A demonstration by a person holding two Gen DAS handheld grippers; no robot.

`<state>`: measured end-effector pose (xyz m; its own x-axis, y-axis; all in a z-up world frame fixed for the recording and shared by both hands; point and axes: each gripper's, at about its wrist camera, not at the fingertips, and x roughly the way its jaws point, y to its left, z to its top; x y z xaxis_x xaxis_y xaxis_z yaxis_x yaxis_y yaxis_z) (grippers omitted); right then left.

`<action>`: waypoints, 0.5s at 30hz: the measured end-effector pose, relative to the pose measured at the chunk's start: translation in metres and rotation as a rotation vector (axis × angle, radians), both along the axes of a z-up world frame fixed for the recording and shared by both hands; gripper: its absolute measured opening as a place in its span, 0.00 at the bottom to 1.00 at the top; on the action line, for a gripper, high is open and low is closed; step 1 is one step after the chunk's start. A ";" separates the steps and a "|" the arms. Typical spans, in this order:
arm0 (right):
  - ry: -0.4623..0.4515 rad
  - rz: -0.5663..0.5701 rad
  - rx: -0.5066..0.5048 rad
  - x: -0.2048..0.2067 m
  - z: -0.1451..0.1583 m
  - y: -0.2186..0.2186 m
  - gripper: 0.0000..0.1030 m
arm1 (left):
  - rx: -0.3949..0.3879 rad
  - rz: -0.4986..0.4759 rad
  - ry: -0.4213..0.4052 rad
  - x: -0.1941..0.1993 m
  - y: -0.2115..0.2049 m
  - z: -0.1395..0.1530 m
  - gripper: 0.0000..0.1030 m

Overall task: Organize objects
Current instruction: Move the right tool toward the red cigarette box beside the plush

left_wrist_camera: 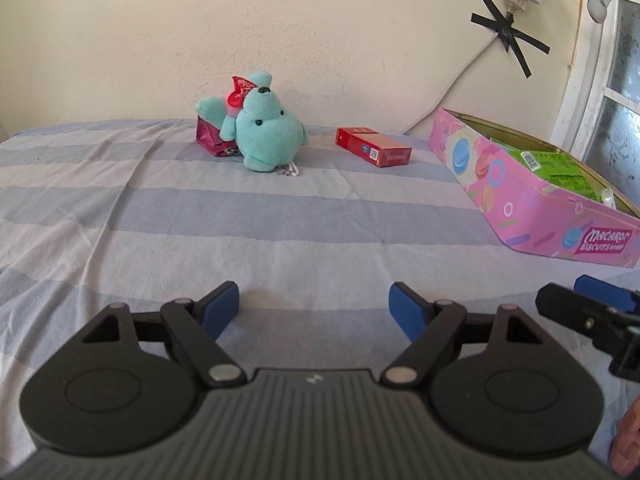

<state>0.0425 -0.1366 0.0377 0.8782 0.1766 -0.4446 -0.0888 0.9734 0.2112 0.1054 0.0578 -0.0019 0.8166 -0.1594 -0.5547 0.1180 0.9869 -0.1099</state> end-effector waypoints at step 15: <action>-0.038 0.156 -0.257 0.127 0.048 0.076 0.78 | -0.058 0.192 0.020 0.023 0.064 0.003 0.80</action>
<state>0.1693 -0.0606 0.0854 0.8662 0.1965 -0.4594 -0.2445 0.9685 -0.0466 0.1288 0.1216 0.0013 0.8239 -0.0342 -0.5657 -0.0742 0.9831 -0.1675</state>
